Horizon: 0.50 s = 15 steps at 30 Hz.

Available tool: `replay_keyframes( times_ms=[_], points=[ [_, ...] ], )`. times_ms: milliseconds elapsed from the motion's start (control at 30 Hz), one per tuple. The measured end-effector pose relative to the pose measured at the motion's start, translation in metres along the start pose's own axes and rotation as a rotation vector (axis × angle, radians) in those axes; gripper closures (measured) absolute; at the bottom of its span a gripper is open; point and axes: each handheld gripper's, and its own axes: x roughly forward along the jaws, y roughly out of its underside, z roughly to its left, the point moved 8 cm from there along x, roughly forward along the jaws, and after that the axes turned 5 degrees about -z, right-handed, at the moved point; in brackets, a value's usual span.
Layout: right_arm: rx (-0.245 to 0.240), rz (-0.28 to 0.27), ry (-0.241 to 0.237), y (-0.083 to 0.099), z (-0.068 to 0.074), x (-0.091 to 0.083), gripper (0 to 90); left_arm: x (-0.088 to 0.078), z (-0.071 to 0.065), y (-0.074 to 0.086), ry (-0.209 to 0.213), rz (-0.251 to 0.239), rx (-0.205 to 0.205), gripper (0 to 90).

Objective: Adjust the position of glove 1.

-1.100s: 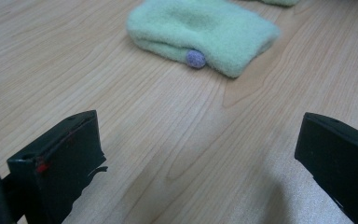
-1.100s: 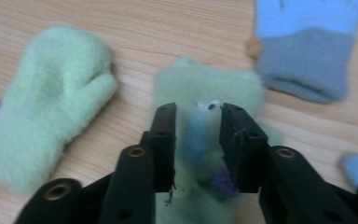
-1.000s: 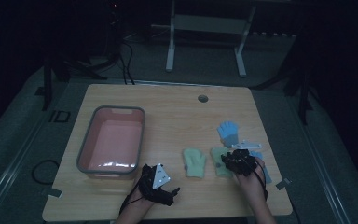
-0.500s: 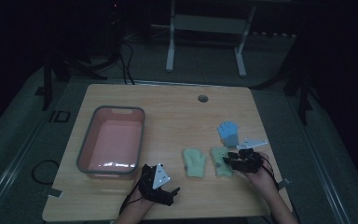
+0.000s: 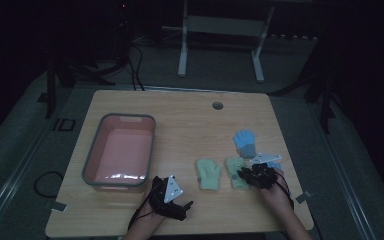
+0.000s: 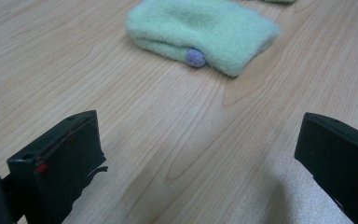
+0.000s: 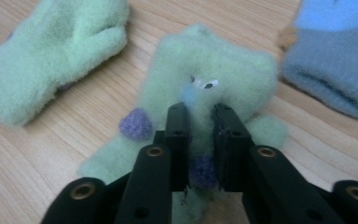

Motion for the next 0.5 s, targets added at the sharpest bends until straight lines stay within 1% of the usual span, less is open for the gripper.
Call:
replay_keyframes(
  times_ms=[67,133,233,267,333,367,467,500],
  points=[
    [-0.008,0.012,0.014,-0.001,0.001,0.0,80.5,0.0,0.0,0.0,0.001,-0.001,-0.002,0.8],
    [-0.004,0.023,0.023,-0.001,0.003,0.0,82.2,0.0,0.0,0.0,0.001,0.0,-0.001,0.8],
    [0.01,0.027,0.039,-0.003,0.004,-0.001,83.7,0.0,0.0,0.0,0.0,0.0,0.001,0.8],
    [0.01,0.024,0.048,-0.004,0.004,-0.003,83.9,0.0,0.0,0.0,-0.001,-0.001,0.0,0.8],
    [0.028,0.002,0.054,-0.009,0.005,-0.01,83.9,0.0,0.0,0.0,0.0,-0.003,-0.003,0.8],
    [0.02,-0.008,0.073,-0.013,0.006,-0.014,83.9,0.0,0.0,0.0,0.0,-0.002,-0.003,0.8],
    [0.006,-0.035,0.091,-0.024,0.011,-0.025,83.8,0.0,0.0,0.0,0.001,-0.003,-0.004,0.8],
    [0.01,-0.044,0.096,-0.028,0.013,-0.028,83.9,0.0,0.0,0.0,0.0,-0.004,-0.004,0.8]
  ],
)
